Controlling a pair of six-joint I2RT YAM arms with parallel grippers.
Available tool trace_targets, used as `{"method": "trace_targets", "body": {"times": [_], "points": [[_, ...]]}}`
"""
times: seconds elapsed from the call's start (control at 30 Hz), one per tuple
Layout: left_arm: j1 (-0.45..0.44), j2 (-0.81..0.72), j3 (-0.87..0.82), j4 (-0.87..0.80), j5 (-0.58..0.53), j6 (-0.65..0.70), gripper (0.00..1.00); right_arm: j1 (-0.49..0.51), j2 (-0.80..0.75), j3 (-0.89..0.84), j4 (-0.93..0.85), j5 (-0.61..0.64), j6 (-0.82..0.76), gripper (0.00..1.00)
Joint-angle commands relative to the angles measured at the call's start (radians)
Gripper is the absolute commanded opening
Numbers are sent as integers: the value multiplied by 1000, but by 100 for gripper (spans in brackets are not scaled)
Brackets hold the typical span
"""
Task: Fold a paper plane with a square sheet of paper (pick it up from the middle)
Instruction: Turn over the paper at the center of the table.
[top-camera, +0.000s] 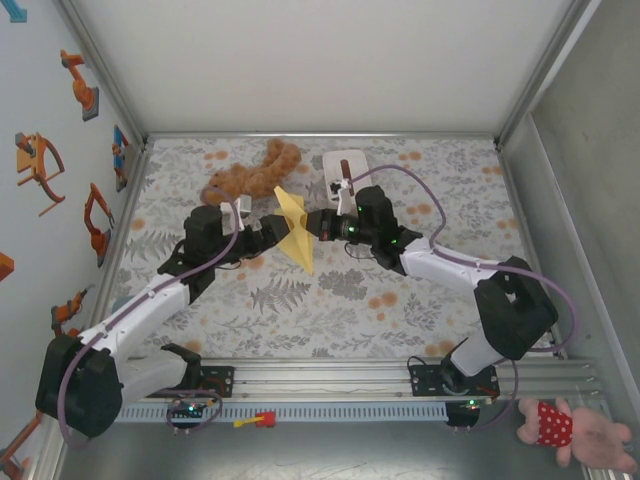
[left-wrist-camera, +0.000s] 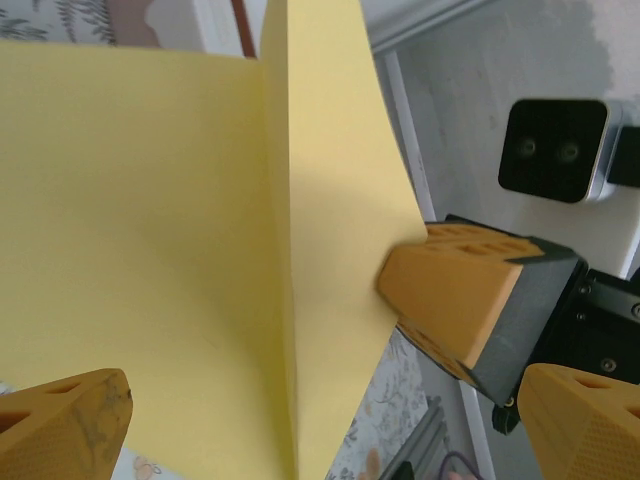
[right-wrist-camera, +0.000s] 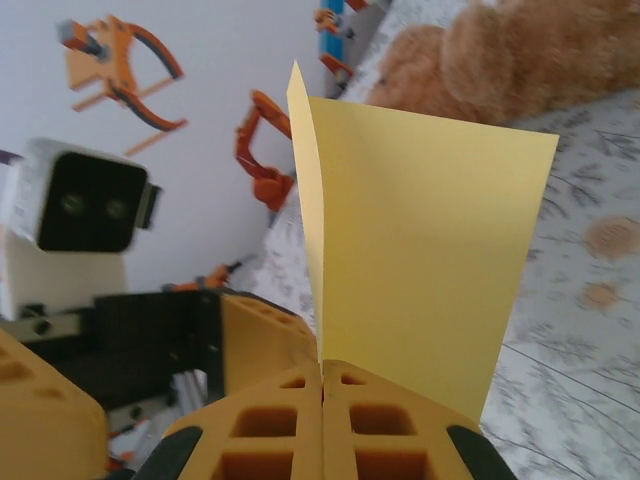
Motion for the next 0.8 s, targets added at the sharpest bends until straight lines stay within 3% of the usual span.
{"method": "trace_targets", "body": {"times": [0.0,0.17,0.43,0.77], "points": [[-15,-30,-16,87,28,-30,96,-7,-23,-11,132,-61,123,0],[-15,-68,-51,140,31,-42,87,-7,-24,-29,202,-78,187,0],[-16,-42,-44,187,92,-43,65,-6,-14,-54,296,-91,256,0],[-17,20,-53,338,187,-63,54,-7,-5,-49,364,-106,320,0]]}}
